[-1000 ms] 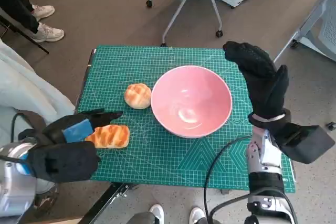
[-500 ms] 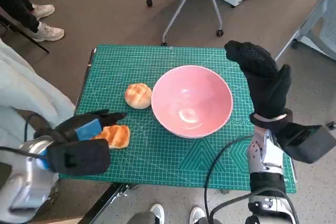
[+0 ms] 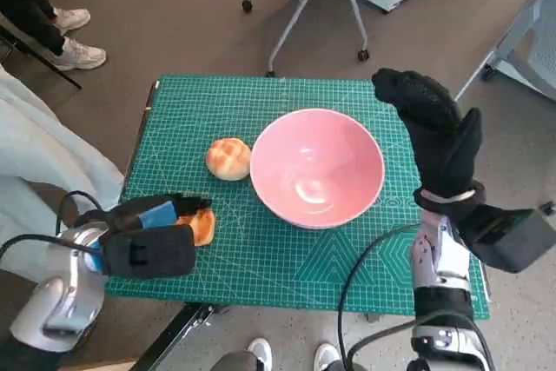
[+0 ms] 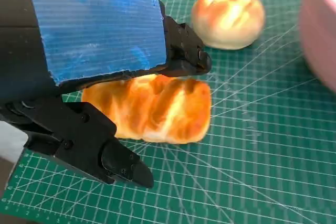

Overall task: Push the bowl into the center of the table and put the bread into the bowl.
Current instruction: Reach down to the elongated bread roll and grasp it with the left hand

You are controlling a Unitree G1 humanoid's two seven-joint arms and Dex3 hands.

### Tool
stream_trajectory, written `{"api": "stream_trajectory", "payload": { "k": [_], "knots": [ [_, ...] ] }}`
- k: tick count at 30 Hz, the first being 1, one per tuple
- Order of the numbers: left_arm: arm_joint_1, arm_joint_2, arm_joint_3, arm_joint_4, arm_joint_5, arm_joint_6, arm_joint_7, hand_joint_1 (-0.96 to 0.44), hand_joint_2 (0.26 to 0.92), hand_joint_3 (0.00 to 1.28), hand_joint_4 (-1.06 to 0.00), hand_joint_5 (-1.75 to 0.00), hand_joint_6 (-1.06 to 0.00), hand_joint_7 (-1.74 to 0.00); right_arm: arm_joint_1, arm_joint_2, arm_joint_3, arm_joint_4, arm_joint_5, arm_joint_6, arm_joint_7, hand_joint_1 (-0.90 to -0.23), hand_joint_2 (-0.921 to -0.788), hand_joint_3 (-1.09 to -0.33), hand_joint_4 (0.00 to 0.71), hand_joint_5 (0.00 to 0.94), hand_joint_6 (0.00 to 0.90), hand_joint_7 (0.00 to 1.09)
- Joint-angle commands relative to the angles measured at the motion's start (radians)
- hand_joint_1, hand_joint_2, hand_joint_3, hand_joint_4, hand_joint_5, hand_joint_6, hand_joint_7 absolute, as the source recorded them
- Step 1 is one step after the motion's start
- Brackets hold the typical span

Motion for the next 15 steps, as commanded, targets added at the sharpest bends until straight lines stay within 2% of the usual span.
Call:
{"api": "stream_trajectory", "payload": {
  "k": [1,6,12,15],
  "knots": [
    [-0.019,-0.013,-0.019,0.04,0.029,-0.011,0.0,-0.04,0.711,0.02,-0.25,-0.01,-0.43,-0.03,0.023,-0.003,0.0,0.007,0.004,0.016,0.007,-0.685,-0.921,-0.76,0.177,0.001,0.054,0.51],
    [-0.026,-0.031,-0.025,0.082,0.048,-0.011,0.017,-0.02,0.719,0.03,-0.28,-0.02,-0.46,-0.03,0.023,-0.002,0.001,0.006,0.006,0.018,0.009,-0.685,-0.921,-0.761,0.177,0.001,0.053,0.51],
    [-0.023,-0.048,-0.034,0.134,0.082,-0.04,0.073,0.01,0.758,0.05,-0.35,-0.03,-0.5,-0.04,0.028,-0.001,0.004,-0.003,0.007,0.023,0.009,-0.685,-0.921,-0.761,0.18,0.002,0.053,0.51],
    [-0.019,-0.051,-0.039,0.156,0.11,-0.067,0.11,0.05,0.787,0.08,-0.44,-0.03,-0.6,-0.06,0.028,-0.002,0.005,-0.003,0.009,0.026,0.01,-0.687,-0.921,-0.761,0.182,0.003,0.053,0.51]
  ]
}}
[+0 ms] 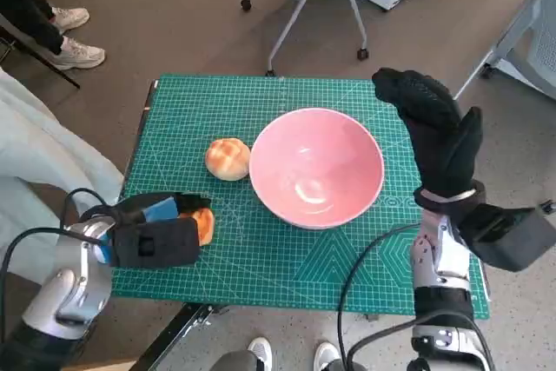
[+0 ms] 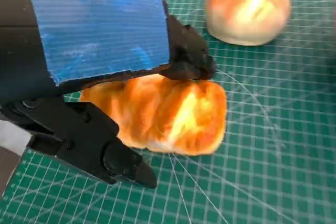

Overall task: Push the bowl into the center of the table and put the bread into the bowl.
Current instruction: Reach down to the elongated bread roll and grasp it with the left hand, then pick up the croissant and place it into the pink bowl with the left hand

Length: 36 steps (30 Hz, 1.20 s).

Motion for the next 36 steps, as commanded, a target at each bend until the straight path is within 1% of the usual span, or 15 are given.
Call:
{"api": "stream_trajectory", "payload": {
  "k": [1,2,3,4,5,6,7,8,10,13,19,29,36],
  "knots": [
    [0.006,-0.011,-0.017,0.043,0.04,-0.037,0.043,0.06,0.802,0.1,-0.51,-0.05,-0.65,-0.07,0.026,-0.002,0.002,0.002,0.003,0.019,0.01,-0.688,-0.921,-0.761,0.182,0.003,0.053,0.51],
    [0.01,-0.008,-0.016,0.049,0.044,-0.055,0.056,0.07,0.807,0.1,-0.54,-0.05,-0.68,-0.08,0.026,-0.002,0.002,0.002,0.004,0.019,0.01,-0.688,-0.921,-0.761,0.182,0.003,0.053,0.51],
    [0.012,-0.007,-0.014,0.054,0.048,-0.069,0.066,0.08,0.832,0.12,-0.68,-0.08,-0.76,-0.1,0.026,-0.002,0.002,0.002,0.004,0.019,0.011,-0.688,-0.921,-0.761,0.183,0.003,0.053,0.51],
    [0.016,-0.004,-0.01,0.058,0.049,-0.089,0.077,0.08,0.838,0.12,-0.71,-0.09,-0.78,-0.11,0.026,-0.002,0.002,0.003,0.005,0.02,0.011,-0.688,-0.921,-0.76,0.183,0.003,0.053,0.51],
    [0.018,-0.002,-0.007,0.061,0.05,-0.104,0.085,0.08,0.838,0.12,-0.71,-0.09,-0.78,-0.11,0.026,-0.002,0.002,0.003,0.006,0.02,0.012,-0.688,-0.921,-0.76,0.183,0.003,0.053,0.51],
    [0.021,0.001,-0.002,0.063,0.048,-0.12,0.092,0.05,0.868,0.12,-0.71,-0.48,-0.69,-0.51,0.026,-0.002,0.002,0.004,0.006,0.02,0.013,-0.688,-0.921,-0.76,0.183,0.003,0.053,0.51],
    [0.023,0.002,0.002,0.065,0.046,-0.132,0.098,0.04,0.887,0.11,-0.7,-0.74,-0.64,-0.76,0.026,-0.001,0.002,0.004,0.007,0.02,0.014,-0.689,-0.921,-0.76,0.183,0.003,0.053,0.51],
    [0.025,0.004,0.007,0.067,0.042,-0.146,0.103,0.02,0.899,0.1,-0.71,-0.9,-0.62,-0.9,0.026,-0.001,0.002,0.004,0.007,0.02,0.014,-0.689,-0.921,-0.76,0.183,0.003,0.054,0.51],
    [0.028,0.008,0.015,0.069,0.036,-0.167,0.108,0.01,0.901,0.08,-0.73,-1.06,-0.63,-1.02,0.026,0.0,0.002,0.005,0.006,0.019,0.015,-0.69,-0.921,-0.76,0.183,0.003,0.053,0.52],
    [0.032,0.011,0.027,0.07,0.031,-0.187,0.111,0.01,0.898,0.07,-0.75,-1.1,-0.65,-1.08,0.026,0.003,0.003,0.005,0.005,0.018,0.014,-0.69,-0.921,-0.76,0.183,0.003,0.053,0.52],
    [0.032,0.011,0.054,0.078,0.015,-0.213,0.103,0.0,0.898,0.07,-0.75,-1.1,-0.66,-1.13,0.025,0.005,0.003,0.011,0.005,0.015,0.015,-0.691,-0.921,-0.759,0.184,0.002,0.053,0.52],
    [0.01,0.014,0.09,0.093,-0.01,-0.22,0.073,0.0,0.913,0.06,-0.73,-1.16,-0.65,-1.12,0.023,0.005,-0.001,0.015,0.013,0.015,0.023,-0.687,-0.921,-0.759,0.184,0.002,0.053,0.52],
    [-0.006,0.025,0.145,0.038,-0.037,-0.193,0.042,0.0,0.918,0.05,-0.73,-1.18,-0.64,-1.1,0.024,0.005,-0.004,0.015,0.016,0.016,0.026,-0.68,-0.921,-0.759,0.184,0.002,0.053,0.52]
  ]
}}
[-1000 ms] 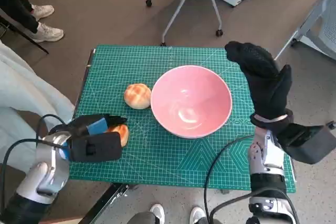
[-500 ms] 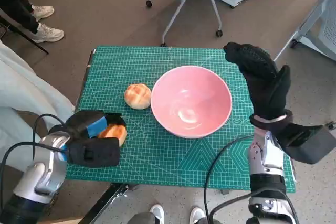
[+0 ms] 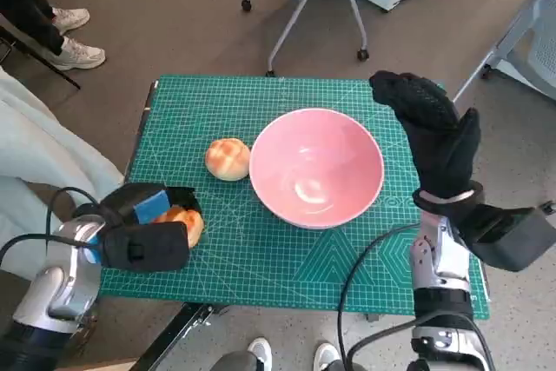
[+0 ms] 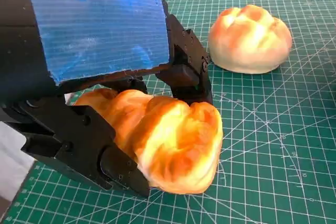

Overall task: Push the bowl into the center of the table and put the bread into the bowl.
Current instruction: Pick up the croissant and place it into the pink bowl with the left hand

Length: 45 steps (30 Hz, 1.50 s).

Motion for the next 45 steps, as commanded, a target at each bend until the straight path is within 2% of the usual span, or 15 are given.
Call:
{"api": "stream_trajectory", "payload": {
  "k": [1,11,20,30,45],
  "knots": [
    [-0.018,0.021,0.053,-0.055,-0.026,0.027,-0.026,0.0,0.919,0.05,-0.72,-1.19,-0.64,-1.1,0.023,0.004,-0.005,0.011,0.011,0.009,0.009,-0.679,-0.921,-0.759,0.184,0.002,0.053,0.52],
    [-0.051,0.006,0.137,-0.231,-0.063,0.075,-0.047,0.0,0.919,0.04,-0.75,-1.13,-0.64,-1.13,0.019,0.001,-0.012,0.017,0.017,0.012,0.017,-0.683,-0.921,-0.759,0.184,0.001,0.052,0.52],
    [-0.168,-0.035,0.158,-0.325,-0.11,0.045,-0.022,0.0,0.911,0.02,-0.8,-1.04,-0.67,-1.13,0.011,0.004,-0.014,0.023,0.017,0.016,0.021,-0.683,-0.921,-0.757,0.185,0.002,0.054,0.52],
    [-0.344,-0.128,0.061,-0.247,-0.091,-0.078,0.041,0.0,0.906,0.01,-0.83,-1.02,-0.69,-1.1,0.016,0.005,-0.014,0.016,0.02,0.021,0.024,-0.684,-0.921,-0.758,0.184,0.001,0.055,0.52],
    [-0.587,-0.249,-0.105,0.007,-0.061,-0.249,0.014,0.0,0.914,0.01,-0.81,-1.08,-0.67,-1.07,0.038,-0.013,-0.021,-0.018,0.019,0.032,0.027,-0.688,-0.921,-0.758,0.184,0.0,0.052,0.52]
  ]
}}
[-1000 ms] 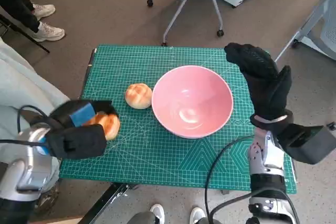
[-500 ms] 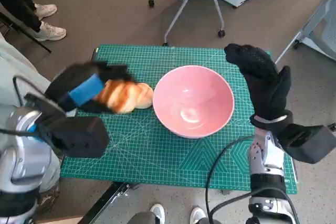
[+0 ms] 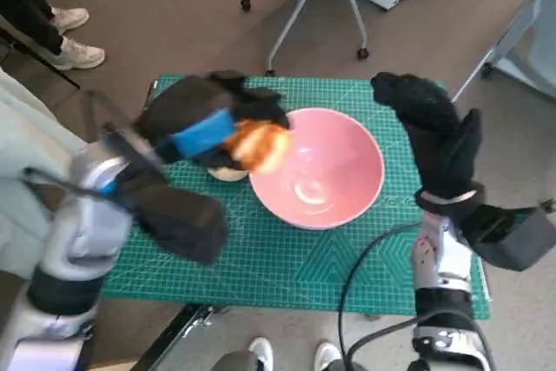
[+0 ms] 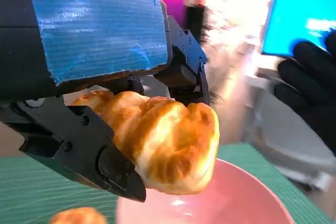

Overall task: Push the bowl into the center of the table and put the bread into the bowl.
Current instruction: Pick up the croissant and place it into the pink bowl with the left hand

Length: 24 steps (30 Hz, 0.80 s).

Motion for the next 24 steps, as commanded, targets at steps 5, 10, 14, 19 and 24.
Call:
{"api": "stream_trajectory", "payload": {
  "k": [5,10,14,19,24],
  "knots": [
    [-0.129,-0.076,-0.075,0.19,0.03,-0.115,0.022,0.0,0.919,0.01,-0.8,-1.07,-0.65,-1.12,0.034,-0.015,-0.009,-0.005,0.008,0.016,0.002,-0.684,-0.921,-0.758,0.185,0.001,0.049,0.53],
    [-0.178,-0.119,-0.11,0.31,0.057,-0.159,0.045,0.0,0.92,0.01,-0.8,-1.06,-0.64,-1.14,0.039,-0.016,-0.01,-0.011,0.002,0.014,-0.008,-0.679,-0.921,-0.758,0.185,0.001,0.048,0.53],
    [-0.207,-0.147,-0.136,0.395,0.09,-0.181,0.066,0.0,0.92,0.02,-0.79,-1.07,-0.63,-1.15,0.041,-0.015,-0.011,-0.01,-0.004,0.01,-0.015,-0.676,-0.921,-0.757,0.186,0.001,0.056,0.53],
    [-0.242,-0.178,-0.167,0.501,0.126,-0.189,0.081,0.0,0.92,0.04,-0.77,-1.11,-0.62,-1.14,0.048,-0.012,-0.008,-0.018,-0.011,0.006,-0.026,-0.676,-0.921,-0.756,0.188,0.002,0.063,0.53],
    [-0.253,-0.207,-0.175,0.586,0.125,-0.182,0.079,0.0,0.92,0.06,-0.73,-1.18,-0.6,-1.13,0.052,-0.012,-0.007,-0.021,-0.016,0.003,-0.034,-0.676,-0.921,-0.755,0.189,0.002,0.065,0.53]
  ]
}}
